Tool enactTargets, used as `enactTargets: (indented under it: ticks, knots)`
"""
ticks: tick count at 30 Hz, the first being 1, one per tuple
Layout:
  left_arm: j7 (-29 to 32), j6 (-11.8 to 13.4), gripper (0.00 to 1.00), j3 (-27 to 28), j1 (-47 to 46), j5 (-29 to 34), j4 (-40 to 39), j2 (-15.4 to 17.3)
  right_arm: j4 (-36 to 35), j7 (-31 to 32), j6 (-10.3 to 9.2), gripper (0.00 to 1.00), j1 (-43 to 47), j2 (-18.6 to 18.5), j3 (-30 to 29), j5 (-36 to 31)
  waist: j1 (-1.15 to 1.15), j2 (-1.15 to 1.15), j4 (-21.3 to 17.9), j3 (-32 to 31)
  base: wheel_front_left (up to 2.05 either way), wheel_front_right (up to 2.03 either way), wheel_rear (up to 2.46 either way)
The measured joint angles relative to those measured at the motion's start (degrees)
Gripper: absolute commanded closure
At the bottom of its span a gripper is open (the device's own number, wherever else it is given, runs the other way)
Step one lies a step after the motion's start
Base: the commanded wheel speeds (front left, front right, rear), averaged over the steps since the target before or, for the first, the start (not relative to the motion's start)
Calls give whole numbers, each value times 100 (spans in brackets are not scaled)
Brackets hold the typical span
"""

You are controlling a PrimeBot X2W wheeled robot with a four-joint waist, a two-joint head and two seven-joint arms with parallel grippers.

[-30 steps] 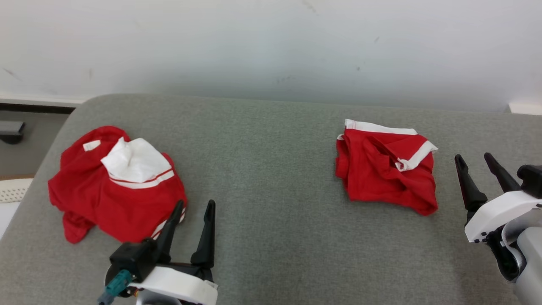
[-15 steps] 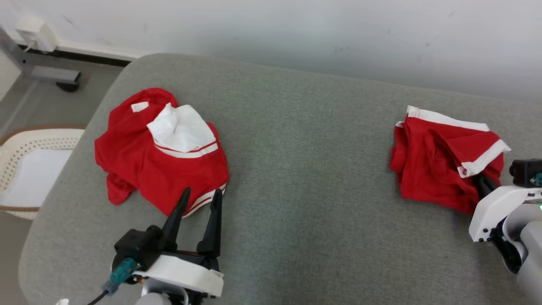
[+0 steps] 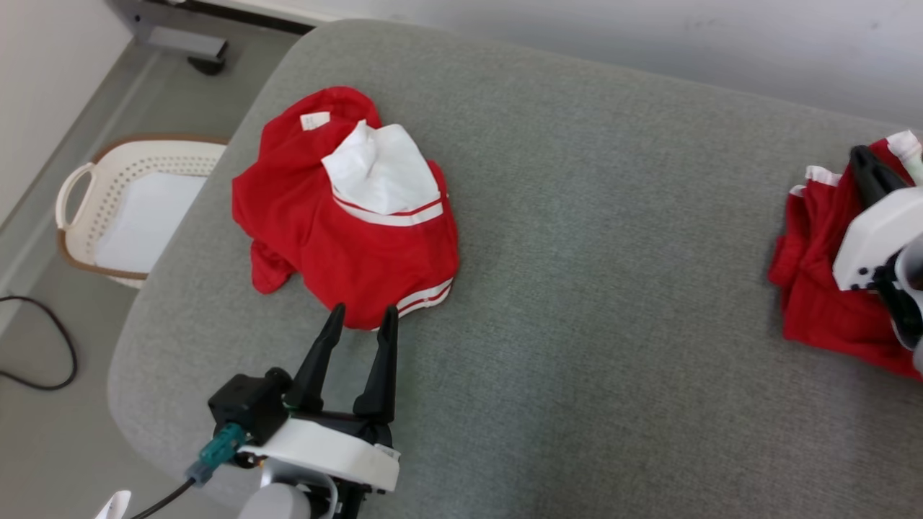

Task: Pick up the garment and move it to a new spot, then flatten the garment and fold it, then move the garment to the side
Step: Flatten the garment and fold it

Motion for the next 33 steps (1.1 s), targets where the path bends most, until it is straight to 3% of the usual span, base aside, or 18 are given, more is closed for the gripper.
enactTargets:
  ticks: [9, 10, 12, 13, 18, 21, 27, 33]
  knots:
    - [0, 58, 0, 40, -4, 14, 53, -2, 99, -121, 1, 100, -130, 459, 207, 0, 0, 0, 59, -70, 0, 0, 0]
    - [0, 57, 0, 79, 10, 41, 58, -2, 40, -172, 0, 84, -95, 485, 227, 23, 0, 0, 18, -118, 0, 0, 0]
    - [0, 56, 0, 171, 46, 118, 70, -1, -102, -276, 0, 18, 5, 530, 292, 62, 0, 0, -88, -216, 0, 0, 0]
    - [0, 49, 0, 223, 70, 154, 78, -1, -198, -327, 1, 0, 76, 557, 324, 74, 0, 0, -156, -271, 0, 0, 0]
    - [0, 0, 0, 563, 194, 432, 56, -2, -912, -517, 0, 0, 408, 582, 455, 265, 0, 0, -587, -555, 0, 0, 0]
    - [0, -63, 0, 797, 264, 592, 4, -2, -1537, -578, 0, 0, 753, 361, 296, 304, 0, 0, -979, -801, 0, 0, 0]
    - [0, -127, 0, 1104, 399, 806, -38, 0, -2905, -592, 0, 0, 1786, 70, -824, -237, -1, 0, -1555, -1169, 0, 0, 0]
    - [0, -181, 0, 1228, 552, 926, 33, -1, -3944, -593, 0, 0, 3270, 310, -2019, -870, -2, 0, -1999, -1488, 0, 0, 0]
